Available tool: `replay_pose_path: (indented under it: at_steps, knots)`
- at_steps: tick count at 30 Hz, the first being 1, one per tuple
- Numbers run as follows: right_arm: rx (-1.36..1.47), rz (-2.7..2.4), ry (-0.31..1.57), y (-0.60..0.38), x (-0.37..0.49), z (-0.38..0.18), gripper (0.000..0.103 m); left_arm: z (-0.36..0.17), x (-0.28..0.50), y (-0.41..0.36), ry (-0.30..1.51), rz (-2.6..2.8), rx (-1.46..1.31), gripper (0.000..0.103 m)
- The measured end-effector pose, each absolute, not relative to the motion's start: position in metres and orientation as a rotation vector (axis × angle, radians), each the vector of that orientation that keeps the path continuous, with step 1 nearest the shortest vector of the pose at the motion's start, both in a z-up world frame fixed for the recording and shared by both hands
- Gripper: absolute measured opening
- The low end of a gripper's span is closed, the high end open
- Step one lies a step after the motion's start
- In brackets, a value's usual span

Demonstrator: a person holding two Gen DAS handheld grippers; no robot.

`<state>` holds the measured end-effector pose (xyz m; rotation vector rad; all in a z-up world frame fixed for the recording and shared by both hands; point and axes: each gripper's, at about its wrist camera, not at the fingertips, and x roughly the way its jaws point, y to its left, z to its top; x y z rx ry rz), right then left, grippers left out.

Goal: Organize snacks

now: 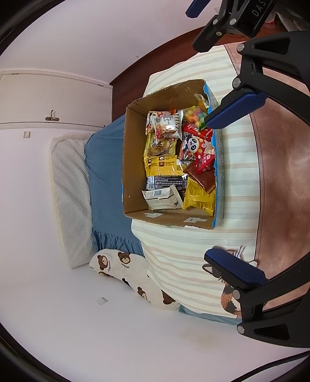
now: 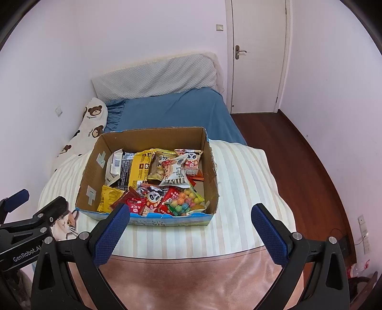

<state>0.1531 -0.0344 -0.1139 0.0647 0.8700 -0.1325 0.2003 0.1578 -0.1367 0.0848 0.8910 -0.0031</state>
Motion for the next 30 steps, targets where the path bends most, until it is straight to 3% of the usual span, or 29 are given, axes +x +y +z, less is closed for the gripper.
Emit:
replay_pose_path:
  at_steps: [30]
  knots:
    - [0.071,-0.121,0.865,-0.0328,0.1494,-0.1098,0.103,-0.1292,0.1965,0.155,0.883,-0.009,0.082,0.103]
